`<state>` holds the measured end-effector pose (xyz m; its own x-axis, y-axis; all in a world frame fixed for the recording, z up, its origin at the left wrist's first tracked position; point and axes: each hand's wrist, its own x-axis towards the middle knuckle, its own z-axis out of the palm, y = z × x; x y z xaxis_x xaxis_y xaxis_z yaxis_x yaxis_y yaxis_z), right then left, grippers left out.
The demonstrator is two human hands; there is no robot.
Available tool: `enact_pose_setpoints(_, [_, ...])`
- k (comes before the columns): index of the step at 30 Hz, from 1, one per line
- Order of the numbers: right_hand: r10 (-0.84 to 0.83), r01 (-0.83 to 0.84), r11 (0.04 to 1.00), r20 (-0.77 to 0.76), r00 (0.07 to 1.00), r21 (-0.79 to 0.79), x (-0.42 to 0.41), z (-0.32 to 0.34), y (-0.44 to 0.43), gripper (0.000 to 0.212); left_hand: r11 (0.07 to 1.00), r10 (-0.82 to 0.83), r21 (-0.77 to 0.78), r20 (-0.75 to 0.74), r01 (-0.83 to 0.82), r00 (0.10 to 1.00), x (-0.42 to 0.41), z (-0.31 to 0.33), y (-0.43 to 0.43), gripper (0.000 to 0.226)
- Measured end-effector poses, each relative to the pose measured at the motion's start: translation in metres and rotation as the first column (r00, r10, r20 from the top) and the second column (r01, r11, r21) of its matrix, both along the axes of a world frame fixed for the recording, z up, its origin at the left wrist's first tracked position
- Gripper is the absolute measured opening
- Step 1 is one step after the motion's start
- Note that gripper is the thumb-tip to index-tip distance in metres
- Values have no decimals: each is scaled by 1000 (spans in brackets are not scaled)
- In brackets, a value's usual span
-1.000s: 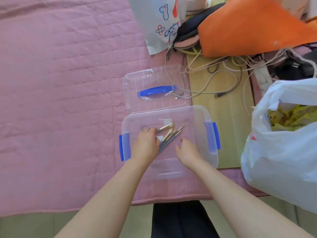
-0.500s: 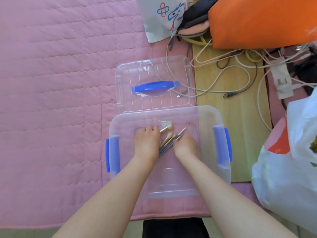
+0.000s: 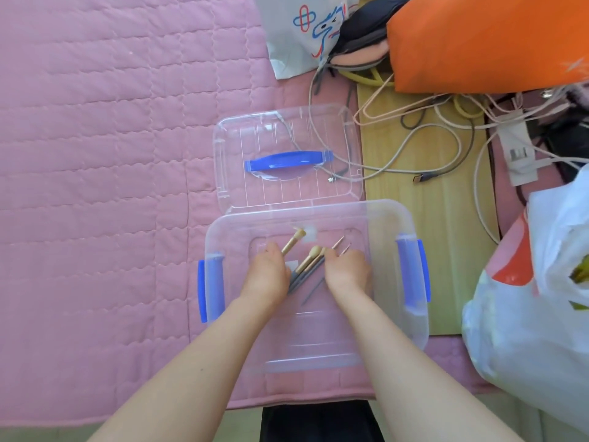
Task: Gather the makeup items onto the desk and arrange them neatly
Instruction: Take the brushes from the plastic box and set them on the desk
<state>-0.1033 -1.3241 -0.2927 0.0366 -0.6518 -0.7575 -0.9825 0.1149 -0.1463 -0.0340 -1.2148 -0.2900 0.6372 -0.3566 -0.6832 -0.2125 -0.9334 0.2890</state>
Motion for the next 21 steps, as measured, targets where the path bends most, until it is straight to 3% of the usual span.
enact_pose_setpoints(3, [-91, 88, 995, 48, 995, 54, -2, -2, -2, 49, 990, 132, -30, -82, -135, 988, -2, 1, 1, 16])
enact_pose_setpoints(5, [-115, 115, 993, 38, 993, 5, -1, -2, -2, 45, 979, 190, -57, -120, -198, 974, -3, 0, 1, 15])
enact_pose_setpoints(10, [-50, 55, 995, 58, 997, -83, 5, -3, 4, 40, 995, 71, -65, -62, -75, 996, -6, -7, 6, 9])
enact_pose_setpoints(15, [15, -16, 989, -4, 1000, -145, 2, -9, -4, 37, 977, 170, -115, -73, -177, 983, -9, -6, 3, 15])
enact_pose_setpoints(21, [139, -138, 976, -7, 990, -168, -1, -10, -8, 33, 994, 74, -80, -36, -76, 997, -13, -9, 4, 15])
